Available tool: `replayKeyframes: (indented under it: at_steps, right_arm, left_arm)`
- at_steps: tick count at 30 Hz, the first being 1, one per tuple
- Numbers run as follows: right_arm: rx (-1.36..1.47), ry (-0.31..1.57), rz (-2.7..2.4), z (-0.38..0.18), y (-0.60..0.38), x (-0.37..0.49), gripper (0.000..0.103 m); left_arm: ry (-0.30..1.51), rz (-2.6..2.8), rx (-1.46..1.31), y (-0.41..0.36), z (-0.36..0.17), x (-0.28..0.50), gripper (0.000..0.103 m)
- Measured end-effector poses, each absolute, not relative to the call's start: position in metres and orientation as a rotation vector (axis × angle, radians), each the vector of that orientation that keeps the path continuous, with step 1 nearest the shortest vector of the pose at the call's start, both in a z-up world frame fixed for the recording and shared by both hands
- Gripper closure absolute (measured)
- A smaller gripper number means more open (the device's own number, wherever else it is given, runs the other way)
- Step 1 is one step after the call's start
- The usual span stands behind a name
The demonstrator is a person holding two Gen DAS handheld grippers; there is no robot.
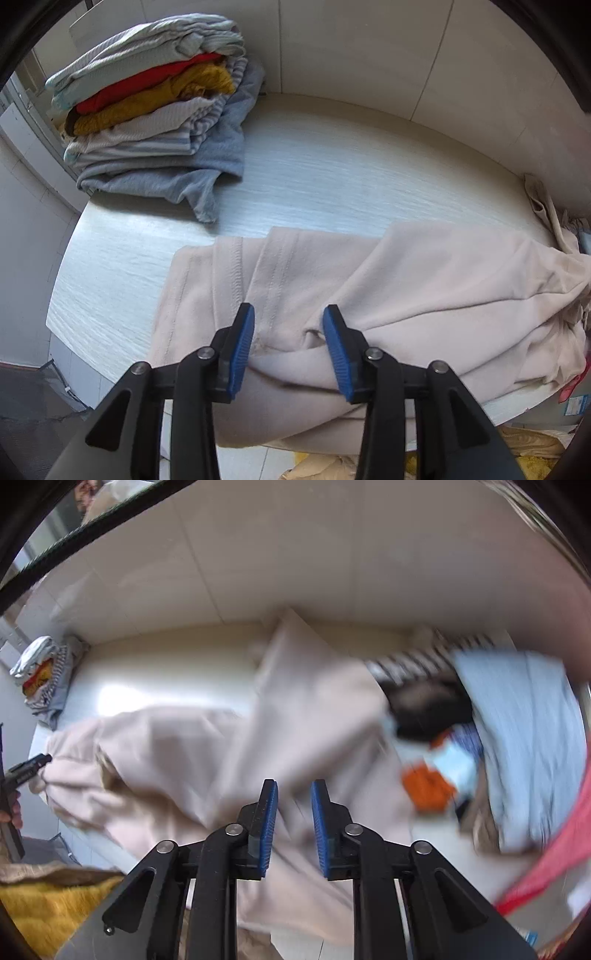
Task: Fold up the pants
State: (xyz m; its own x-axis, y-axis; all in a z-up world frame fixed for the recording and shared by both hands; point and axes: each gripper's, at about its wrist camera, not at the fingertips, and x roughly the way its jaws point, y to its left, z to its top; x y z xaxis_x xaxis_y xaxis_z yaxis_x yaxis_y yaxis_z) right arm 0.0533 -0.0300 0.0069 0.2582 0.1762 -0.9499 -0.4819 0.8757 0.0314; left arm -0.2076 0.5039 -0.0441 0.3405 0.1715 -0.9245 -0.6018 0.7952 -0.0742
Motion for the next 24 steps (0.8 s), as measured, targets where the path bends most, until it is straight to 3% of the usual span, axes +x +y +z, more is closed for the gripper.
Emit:
replayKeyframes:
  at_steps: [10,19,24]
  right_arm:
    - [-0.431,1.354,0.405,-0.073,-0.026,0.028,0.080]
    - [-0.717,1.347,0.278,-0.081,-0.033,0.009,0.081]
    - [-0.709,1.372,0.244,-0.078,-0.064,0.001,0.080]
  left_arm:
    - [1.197,0.459,-0.404,0.472,-0.041,-0.239,0.061]
    - [1.208,0.453,-0.339,0.452,-0.060,-0.229,0.060]
    - [1.205,0.425,-0.342,0.443,-0.060,-0.230,0.058]
